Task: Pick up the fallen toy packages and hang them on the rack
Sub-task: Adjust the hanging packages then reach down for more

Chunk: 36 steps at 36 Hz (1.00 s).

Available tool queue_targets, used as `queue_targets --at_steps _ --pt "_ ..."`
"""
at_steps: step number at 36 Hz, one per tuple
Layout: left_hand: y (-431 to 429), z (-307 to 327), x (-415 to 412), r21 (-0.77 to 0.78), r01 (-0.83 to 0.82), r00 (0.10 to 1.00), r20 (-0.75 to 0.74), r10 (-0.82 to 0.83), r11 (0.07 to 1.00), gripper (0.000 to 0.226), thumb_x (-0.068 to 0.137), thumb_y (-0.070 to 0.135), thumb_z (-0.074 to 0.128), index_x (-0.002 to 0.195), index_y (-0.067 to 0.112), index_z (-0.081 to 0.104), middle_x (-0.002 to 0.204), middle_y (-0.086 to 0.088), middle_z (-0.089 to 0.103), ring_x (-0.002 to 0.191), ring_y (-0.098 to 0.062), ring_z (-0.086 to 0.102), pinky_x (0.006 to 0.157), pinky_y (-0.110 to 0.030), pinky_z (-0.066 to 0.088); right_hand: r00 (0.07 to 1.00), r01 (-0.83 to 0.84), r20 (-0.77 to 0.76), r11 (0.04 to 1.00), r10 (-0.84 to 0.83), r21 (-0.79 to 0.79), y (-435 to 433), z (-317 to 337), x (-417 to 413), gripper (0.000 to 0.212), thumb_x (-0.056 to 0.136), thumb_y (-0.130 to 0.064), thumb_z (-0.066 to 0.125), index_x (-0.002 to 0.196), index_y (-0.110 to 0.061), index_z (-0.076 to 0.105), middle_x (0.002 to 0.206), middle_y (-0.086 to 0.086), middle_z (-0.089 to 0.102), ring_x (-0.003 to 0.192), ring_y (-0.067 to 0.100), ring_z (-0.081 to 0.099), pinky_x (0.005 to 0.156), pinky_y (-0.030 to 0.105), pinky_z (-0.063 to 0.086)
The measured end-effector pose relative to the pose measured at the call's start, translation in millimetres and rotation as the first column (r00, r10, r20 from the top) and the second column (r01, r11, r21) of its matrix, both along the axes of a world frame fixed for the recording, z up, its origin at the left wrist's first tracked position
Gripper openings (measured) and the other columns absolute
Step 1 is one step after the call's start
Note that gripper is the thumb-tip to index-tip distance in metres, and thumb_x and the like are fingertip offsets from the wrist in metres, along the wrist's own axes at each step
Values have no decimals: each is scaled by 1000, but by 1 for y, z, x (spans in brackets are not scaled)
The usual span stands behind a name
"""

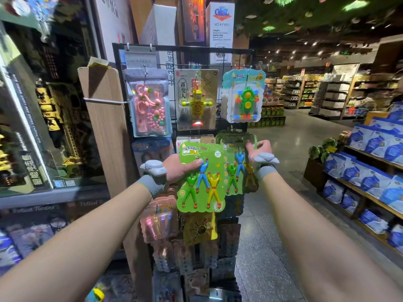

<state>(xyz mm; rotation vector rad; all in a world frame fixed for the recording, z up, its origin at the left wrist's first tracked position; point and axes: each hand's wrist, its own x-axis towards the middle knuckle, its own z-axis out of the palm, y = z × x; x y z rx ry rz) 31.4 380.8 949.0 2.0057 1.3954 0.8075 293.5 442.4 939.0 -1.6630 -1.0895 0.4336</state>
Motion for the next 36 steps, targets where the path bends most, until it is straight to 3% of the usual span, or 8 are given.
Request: queue_targets --at_steps 4,7,9,16,23,29,34,36 --pt "4 1 14 -1 -3 999 -40 3 1000 71 84 72 49 105 6 68 99 -7 71 90 -26 65 89 -33 49 1000 0 22 1000 0 -10 -5 1 2 38 85 -43 68 96 -15 45 102 9 56 96 32 58 79 38 47" --pt "10 -1 26 -32 -98 994 -43 97 995 51 96 54 49 63 15 48 58 3 50 54 -16 47 57 -23 38 999 -15 46 999 16 -32 -8 1 5 42 83 -43 71 101 -15 45 108 9 55 97 30 57 74 32 40" --pt "12 0 37 -20 -119 992 -51 118 993 53 99 47 49 55 19 40 51 6 40 47 -10 39 52 -23 31 996 -28 86 998 32 -54 -11 2 9 43 83 -42 71 104 -14 46 108 8 55 97 30 57 74 31 39" --pt "18 1 64 -28 -40 999 -30 39 999 49 99 46 49 58 20 41 56 6 41 50 -8 40 50 -21 31 987 -72 140 994 83 -79 -19 5 11 25 95 -39 54 104 -16 55 105 4 61 95 27 58 78 31 42" --pt "17 7 86 18 21 1000 22 -22 1000 42 99 44 51 66 18 43 60 5 44 50 -6 42 39 -10 36 991 -82 102 996 84 -22 -26 10 23 42 103 -43 32 105 -11 60 102 7 57 94 28 53 81 34 38" --pt "21 10 101 14 54 995 78 -55 998 41 98 37 56 64 18 42 60 3 41 28 5 41 33 -6 30 992 -118 52 988 114 99 -23 4 33 31 93 -49 53 85 -20 61 83 -2 62 81 22 56 82 37 49" --pt "39 4 105 33 -24 999 44 22 999 45 90 54 60 65 19 48 63 2 52 58 -16 52 52 -23 40 994 -97 70 985 88 144 -17 1 37 20 87 -38 68 89 -20 59 79 -6 58 81 18 55 85 37 51" --pt "47 2 106 57 -60 998 11 60 997 50 90 58 58 62 18 46 62 0 52 58 -19 50 54 -26 37 995 -91 63 986 82 143 -16 3 38 20 87 -37 68 90 -20 58 76 -9 56 80 18 55 85 37 51"
